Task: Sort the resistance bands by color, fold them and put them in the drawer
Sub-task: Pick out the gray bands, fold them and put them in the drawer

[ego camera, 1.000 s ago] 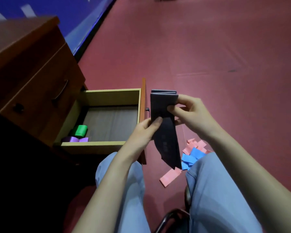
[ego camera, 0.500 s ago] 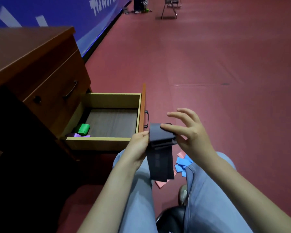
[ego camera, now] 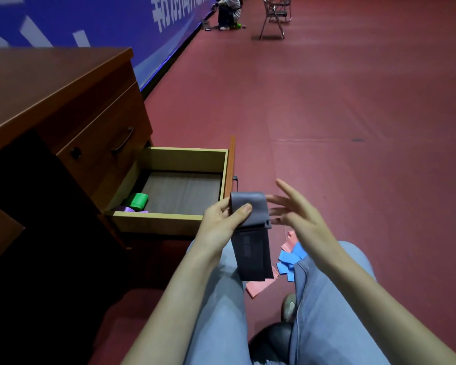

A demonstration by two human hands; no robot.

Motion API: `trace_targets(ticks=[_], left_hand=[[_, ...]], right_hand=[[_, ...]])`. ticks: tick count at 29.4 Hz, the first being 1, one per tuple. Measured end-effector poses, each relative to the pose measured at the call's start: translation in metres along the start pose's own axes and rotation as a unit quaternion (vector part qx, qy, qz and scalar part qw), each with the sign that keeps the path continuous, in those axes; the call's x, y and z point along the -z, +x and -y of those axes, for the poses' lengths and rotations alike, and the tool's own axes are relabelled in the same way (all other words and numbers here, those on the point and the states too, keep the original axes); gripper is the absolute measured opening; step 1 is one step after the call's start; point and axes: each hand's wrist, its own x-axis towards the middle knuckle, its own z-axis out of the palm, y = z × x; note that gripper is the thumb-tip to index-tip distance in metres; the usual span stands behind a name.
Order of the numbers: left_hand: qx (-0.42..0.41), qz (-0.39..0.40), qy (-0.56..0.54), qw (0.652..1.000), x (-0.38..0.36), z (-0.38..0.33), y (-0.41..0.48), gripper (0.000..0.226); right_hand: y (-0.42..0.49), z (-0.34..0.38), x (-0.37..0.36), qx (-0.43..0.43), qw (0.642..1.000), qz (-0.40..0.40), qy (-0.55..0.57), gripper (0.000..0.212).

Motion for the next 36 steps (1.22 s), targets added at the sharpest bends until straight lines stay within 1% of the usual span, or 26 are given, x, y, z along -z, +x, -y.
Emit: trace_targets(ticks=[1,2,3,5,6,10,12,15,17,18,19,21,22,23,25,26,27,28,29,30,32,34,36], left_hand=[[-0.008,0.003,0.002,1.000,0.000,-0.001,0.000,0.029],[-0.017,0.007,0.004,1.000,0.000,-0.002,-0.001,0.028],[-0.030,0.013,0.010,0.999,-0.001,-0.003,-0.002,0.027],[-0.047,0.021,0.030,0.998,-0.001,-0.004,-0.002,0.024],[-0.056,0.026,0.040,0.997,-0.002,-0.004,-0.001,0.023],[-0.065,0.038,0.057,0.996,-0.004,-0.007,-0.003,0.022],[-0.058,0.040,0.049,0.996,-0.007,-0.006,-0.004,0.025],[-0.026,0.050,0.021,0.998,-0.010,-0.003,-0.001,0.037],[0.012,0.045,-0.052,0.998,-0.012,0.001,0.003,0.055],[0.025,0.032,-0.072,0.997,-0.011,0.004,0.003,0.059],[0.036,0.022,-0.071,0.997,-0.010,0.007,0.005,0.058],[0.087,0.025,0.012,0.996,-0.009,0.012,0.004,0.049],[0.119,0.041,0.071,0.989,-0.008,0.014,0.002,0.046],[0.146,0.053,0.099,0.983,-0.008,0.016,0.000,0.044],[0.163,0.043,0.077,0.983,-0.010,0.017,-0.001,0.039],[0.166,0.030,0.010,0.986,-0.008,0.018,-0.003,0.040],[0.176,0.023,-0.085,0.980,-0.009,0.016,-0.005,0.044],[0.185,0.025,-0.155,0.970,-0.009,0.018,-0.006,0.049],[0.191,0.035,-0.201,0.960,-0.008,0.020,-0.005,0.053],[0.186,0.049,-0.199,0.961,-0.007,0.022,-0.005,0.054],[0.174,0.071,-0.167,0.968,-0.005,0.021,-0.006,0.041],[0.162,0.081,-0.127,0.975,-0.005,0.020,-0.005,0.030],[0.134,0.068,-0.084,0.985,-0.005,0.023,-0.004,0.022]], right_hand=[[0.002,0.002,0.003,-0.050,0.998,0.007,0.036,0.043],[0.004,0.004,0.005,-0.092,0.994,0.032,0.046,0.037],[0.004,0.005,0.006,-0.119,0.990,0.062,0.034,0.036],[0.003,0.007,0.004,-0.131,0.986,0.104,0.018,0.029],[0.003,0.008,0.003,-0.142,0.983,0.111,0.030,0.025],[0.004,0.008,0.006,-0.151,0.979,0.111,0.073,0.021],[0.005,0.007,0.002,-0.152,0.980,0.095,0.085,0.020],[0.006,0.005,0.000,-0.148,0.981,0.075,0.096,0.020],[0.007,0.001,0.002,-0.152,0.981,0.045,0.110,0.021],[0.008,0.000,0.003,-0.154,0.979,0.025,0.130,0.021],[0.009,-0.002,0.006,-0.152,0.977,0.009,0.150,0.019],[0.014,-0.005,0.009,-0.146,0.975,-0.006,0.167,0.016],[0.017,-0.005,0.009,-0.144,0.976,-0.008,0.166,0.015],[0.017,-0.007,0.009,-0.145,0.976,-0.010,0.160,0.015],[0.017,-0.011,0.006,-0.131,0.982,-0.016,0.137,0.017],[0.015,-0.014,0.002,-0.101,0.990,-0.012,0.099,0.021],[0.012,-0.015,-0.001,-0.062,0.997,-0.007,0.050,0.027],[0.008,-0.016,-0.003,-0.031,0.999,-0.004,0.015,0.034],[0.005,-0.016,-0.003,-0.018,1.000,0.000,0.004,0.040],[0.003,-0.018,-0.003,-0.014,1.000,0.004,0.009,0.046],[-0.001,-0.021,-0.004,-0.021,0.999,0.015,0.029,0.056],[-0.006,-0.024,-0.005,-0.038,0.998,0.015,0.054,0.057],[-0.009,-0.026,-0.009,-0.073,0.987,0.005,0.142,0.057]])
